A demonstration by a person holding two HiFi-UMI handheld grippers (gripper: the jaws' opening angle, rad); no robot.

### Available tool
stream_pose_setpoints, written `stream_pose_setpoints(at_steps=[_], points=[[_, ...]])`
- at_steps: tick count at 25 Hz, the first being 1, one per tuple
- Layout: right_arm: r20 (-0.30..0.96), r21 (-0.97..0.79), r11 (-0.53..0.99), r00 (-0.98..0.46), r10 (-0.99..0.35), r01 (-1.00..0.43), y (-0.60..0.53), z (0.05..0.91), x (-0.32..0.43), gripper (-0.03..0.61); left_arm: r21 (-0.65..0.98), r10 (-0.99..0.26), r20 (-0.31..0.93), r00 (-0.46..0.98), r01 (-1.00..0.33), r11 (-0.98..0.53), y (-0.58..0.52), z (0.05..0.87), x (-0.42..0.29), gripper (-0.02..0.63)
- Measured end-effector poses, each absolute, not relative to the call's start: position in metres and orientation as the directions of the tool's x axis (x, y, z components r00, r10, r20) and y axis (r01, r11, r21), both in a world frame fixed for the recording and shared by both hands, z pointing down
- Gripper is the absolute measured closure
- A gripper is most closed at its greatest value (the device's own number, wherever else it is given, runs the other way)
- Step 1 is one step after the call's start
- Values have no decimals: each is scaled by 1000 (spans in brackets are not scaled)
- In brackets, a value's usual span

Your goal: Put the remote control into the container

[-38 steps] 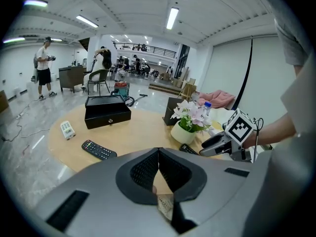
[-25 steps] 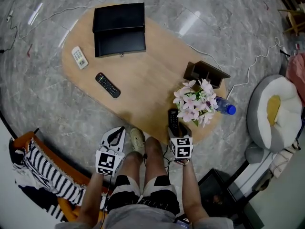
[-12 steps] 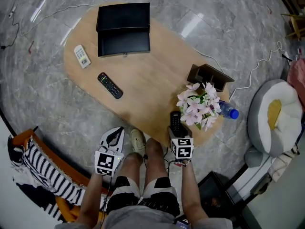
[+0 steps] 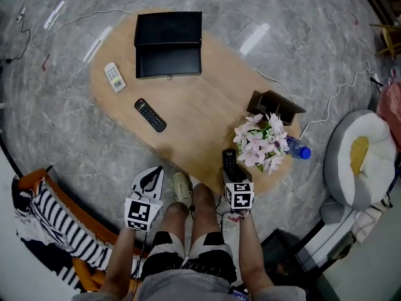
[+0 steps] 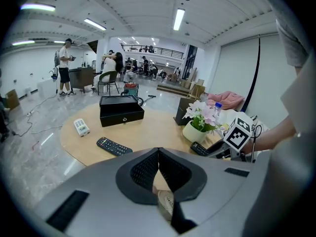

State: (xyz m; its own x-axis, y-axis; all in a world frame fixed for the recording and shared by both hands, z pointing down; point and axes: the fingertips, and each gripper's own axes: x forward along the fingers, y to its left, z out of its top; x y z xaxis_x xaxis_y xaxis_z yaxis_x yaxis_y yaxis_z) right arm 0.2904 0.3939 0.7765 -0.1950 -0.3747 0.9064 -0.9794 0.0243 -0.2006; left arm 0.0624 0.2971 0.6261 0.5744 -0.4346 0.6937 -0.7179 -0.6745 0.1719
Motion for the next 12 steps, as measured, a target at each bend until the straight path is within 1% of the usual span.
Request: stream_pose_setpoints(at_steps=[4,12], points=[[895,-212,41,-211,-393,-976,383,754,286,353,168,-446,691,569,-727,-666,293,610,60,606],[871,-227,123,-258,-419,-966,348,685,275,353,155,-482,687,544,-758,-634,277,562,55,606]])
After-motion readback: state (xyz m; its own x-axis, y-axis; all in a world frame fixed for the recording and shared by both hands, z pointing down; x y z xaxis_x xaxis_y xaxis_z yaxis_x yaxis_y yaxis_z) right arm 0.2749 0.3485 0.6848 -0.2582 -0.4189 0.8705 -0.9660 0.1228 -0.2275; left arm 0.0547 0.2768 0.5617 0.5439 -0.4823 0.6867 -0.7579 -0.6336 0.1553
